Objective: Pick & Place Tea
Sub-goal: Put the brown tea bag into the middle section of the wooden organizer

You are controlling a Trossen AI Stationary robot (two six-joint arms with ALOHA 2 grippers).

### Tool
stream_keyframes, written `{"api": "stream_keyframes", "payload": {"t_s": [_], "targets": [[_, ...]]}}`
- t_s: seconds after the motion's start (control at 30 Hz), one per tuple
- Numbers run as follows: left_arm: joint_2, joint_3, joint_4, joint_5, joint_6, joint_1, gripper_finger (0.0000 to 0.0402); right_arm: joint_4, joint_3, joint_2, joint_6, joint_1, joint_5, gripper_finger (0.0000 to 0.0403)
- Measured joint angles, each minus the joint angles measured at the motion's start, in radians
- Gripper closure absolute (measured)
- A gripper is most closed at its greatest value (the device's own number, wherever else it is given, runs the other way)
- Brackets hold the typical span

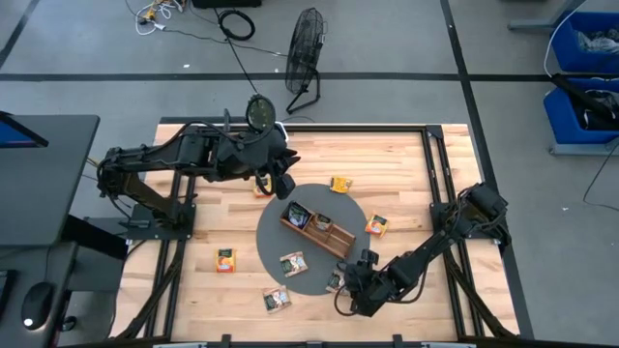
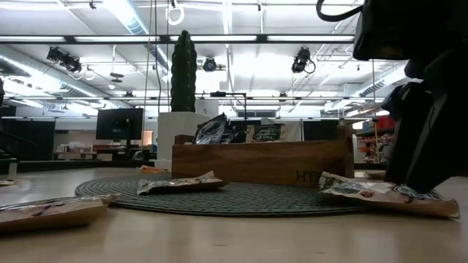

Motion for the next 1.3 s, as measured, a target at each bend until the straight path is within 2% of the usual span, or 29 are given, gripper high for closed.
{"api": "stream_keyframes", "payload": {"t_s": [0.23,0.4,0.6,0.87,1.1,1.3], "targets": [[0.000,0.000,0.000,0.000,0.003,0.000,0.0328,0.003,-0.016,0.000,0.004,-0.017,-0.015,0.0226],[0.000,0.000,0.000,0.000,0.003,0.000,0.0328,0.091,-0.079,-0.008,0.016,-0.026,-0.066,0.0261],[0.000,0.000,0.000,0.000,0.008,0.000,0.0328,0.103,-0.108,-0.007,0.026,-0.026,-0.078,0.0298],[0.000,0.000,0.000,0.000,0.011,0.000,0.0328,0.084,-0.090,-0.028,0.003,-0.026,-0.086,0.0392],[0.000,0.000,0.001,0.000,0.010,0.000,0.0328,-0.096,-0.037,-0.066,-0.016,-0.027,-0.017,0.0399],[0.000,0.000,0.002,0.000,0.010,0.000,0.0328,-0.099,-0.032,-0.136,-0.028,-0.021,0.018,0.0401]]}}
